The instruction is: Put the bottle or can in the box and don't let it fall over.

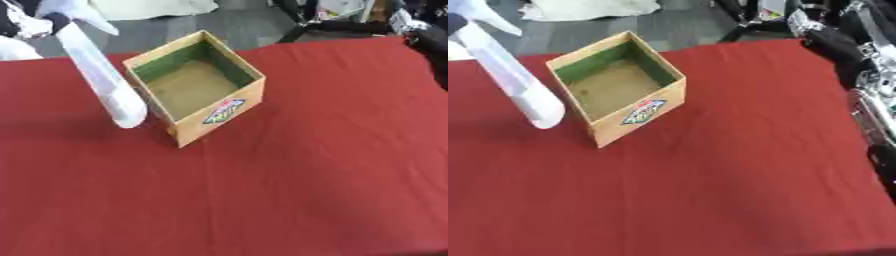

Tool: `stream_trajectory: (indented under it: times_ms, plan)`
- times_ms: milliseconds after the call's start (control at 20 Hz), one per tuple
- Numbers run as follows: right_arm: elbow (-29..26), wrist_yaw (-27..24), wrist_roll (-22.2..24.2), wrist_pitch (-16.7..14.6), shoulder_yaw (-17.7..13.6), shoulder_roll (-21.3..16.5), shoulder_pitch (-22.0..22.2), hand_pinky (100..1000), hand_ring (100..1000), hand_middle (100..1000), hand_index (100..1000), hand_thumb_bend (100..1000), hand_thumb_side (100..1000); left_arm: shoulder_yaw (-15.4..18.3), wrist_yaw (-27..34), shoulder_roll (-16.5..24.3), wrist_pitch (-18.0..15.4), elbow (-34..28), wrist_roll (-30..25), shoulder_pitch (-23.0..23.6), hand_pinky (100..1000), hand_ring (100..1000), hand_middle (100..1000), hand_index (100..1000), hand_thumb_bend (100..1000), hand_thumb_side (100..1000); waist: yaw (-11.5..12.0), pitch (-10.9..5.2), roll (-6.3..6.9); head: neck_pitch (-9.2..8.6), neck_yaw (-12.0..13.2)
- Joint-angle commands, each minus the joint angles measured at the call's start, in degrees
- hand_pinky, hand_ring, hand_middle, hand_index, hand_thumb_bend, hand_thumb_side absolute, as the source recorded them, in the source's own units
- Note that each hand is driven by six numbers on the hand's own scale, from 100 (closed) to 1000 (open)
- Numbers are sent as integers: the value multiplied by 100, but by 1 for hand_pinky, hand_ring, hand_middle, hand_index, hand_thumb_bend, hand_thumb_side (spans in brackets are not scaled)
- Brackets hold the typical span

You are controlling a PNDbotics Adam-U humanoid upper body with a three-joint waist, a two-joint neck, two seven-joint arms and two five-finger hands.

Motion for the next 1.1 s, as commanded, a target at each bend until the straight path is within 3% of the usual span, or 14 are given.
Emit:
stream_trajectory:
  times_ms: [50,500,1100]
  plan:
    - [-65,19,4,-8,-39,-123,-113,806,794,758,851,181,280,151,-79,74,-81,84,25,-177,525,382,442,435,194,100,3,-113,-6,40,39]
    - [-76,22,26,1,-6,-81,-214,806,795,758,852,181,283,434,-684,-252,-181,801,338,-704,520,382,442,433,188,100,-14,-11,3,-73,125]
    - [-77,20,93,20,71,12,-388,806,795,758,852,180,286,538,-972,-631,-257,1248,842,-1076,513,382,443,431,165,100,-155,134,29,-261,215]
